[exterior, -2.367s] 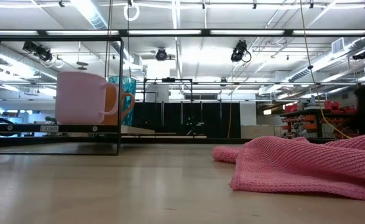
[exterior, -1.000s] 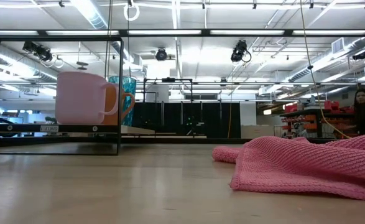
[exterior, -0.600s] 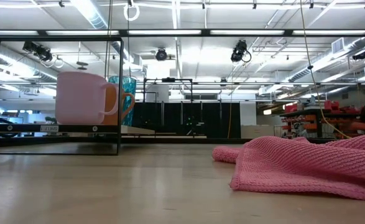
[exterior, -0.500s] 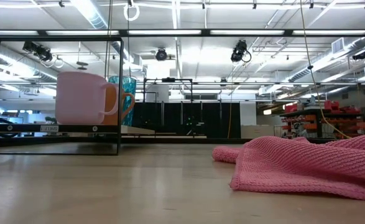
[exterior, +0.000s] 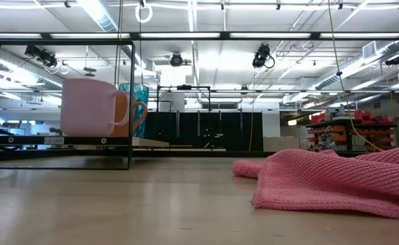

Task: Stack small to large cups/mugs on shelf
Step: Return to Home Position

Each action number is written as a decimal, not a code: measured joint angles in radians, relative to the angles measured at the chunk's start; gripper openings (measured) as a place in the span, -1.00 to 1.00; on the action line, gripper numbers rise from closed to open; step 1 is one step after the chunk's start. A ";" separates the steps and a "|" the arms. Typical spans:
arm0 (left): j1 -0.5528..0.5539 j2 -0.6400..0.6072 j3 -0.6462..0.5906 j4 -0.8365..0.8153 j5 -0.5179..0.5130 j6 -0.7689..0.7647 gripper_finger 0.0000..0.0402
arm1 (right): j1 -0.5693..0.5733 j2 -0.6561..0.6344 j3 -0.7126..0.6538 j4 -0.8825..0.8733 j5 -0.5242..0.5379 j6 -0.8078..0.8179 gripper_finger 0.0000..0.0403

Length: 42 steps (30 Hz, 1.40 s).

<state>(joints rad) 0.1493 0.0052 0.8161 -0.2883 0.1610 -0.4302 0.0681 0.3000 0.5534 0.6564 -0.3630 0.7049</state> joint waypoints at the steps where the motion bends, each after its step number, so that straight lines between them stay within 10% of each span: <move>1: 0.000 0.000 -0.004 -0.018 0.000 -0.004 -0.88 | 0.000 -0.006 -0.015 0.009 0.007 0.001 -0.93; 27: -0.001 0.000 -0.377 0.532 0.023 0.056 -0.85 | 0.000 -0.034 -0.298 0.397 0.076 0.072 -0.93; 42: -0.001 0.000 -0.482 0.539 0.012 0.016 -0.88 | 0.000 -0.009 -0.298 0.351 0.075 -0.074 -0.93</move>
<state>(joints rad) 0.1482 0.0053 0.3344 0.2507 0.1726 -0.4137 0.0685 0.2906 0.2558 1.0077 -0.2882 0.6309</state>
